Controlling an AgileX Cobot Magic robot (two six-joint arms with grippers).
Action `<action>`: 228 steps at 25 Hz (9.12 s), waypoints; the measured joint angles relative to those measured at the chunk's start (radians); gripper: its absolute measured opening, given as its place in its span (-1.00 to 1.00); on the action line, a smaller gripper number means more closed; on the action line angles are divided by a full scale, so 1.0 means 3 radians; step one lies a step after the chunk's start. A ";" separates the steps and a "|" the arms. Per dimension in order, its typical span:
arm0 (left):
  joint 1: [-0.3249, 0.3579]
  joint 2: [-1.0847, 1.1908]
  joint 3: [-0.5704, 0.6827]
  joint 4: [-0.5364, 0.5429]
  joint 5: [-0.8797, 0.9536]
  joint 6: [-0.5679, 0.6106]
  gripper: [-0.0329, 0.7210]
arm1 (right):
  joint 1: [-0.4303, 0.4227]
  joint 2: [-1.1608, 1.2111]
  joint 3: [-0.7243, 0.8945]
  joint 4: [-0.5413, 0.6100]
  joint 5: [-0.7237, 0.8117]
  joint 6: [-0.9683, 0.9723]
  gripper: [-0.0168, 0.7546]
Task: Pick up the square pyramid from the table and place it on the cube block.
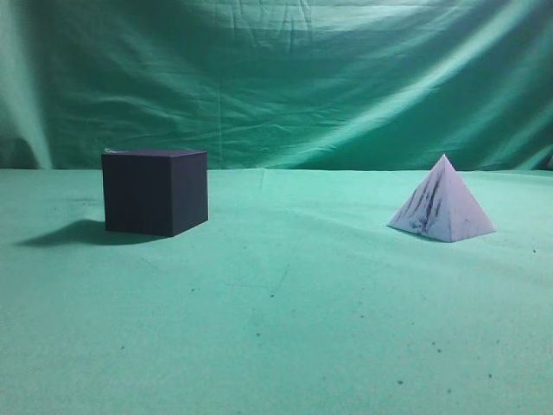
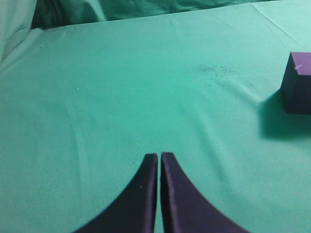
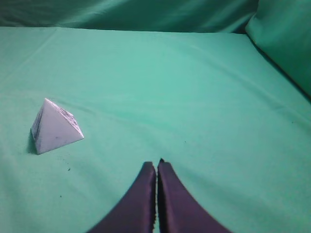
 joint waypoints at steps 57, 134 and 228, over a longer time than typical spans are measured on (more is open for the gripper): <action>0.0000 0.0000 0.0000 0.0000 0.0000 0.0000 -0.91 | 0.1050 0.5407 -0.3602 0.0258 0.1504 -0.0707 0.72; 0.0000 0.0000 0.0000 0.0000 0.0000 0.0000 -0.91 | 0.2743 0.7084 -0.6635 -0.0664 0.2637 -0.0470 0.03; 0.0000 0.0000 0.0000 0.0000 0.0000 0.0000 -0.91 | 0.1129 0.0906 -0.1282 -0.0677 -0.0065 0.0617 -0.96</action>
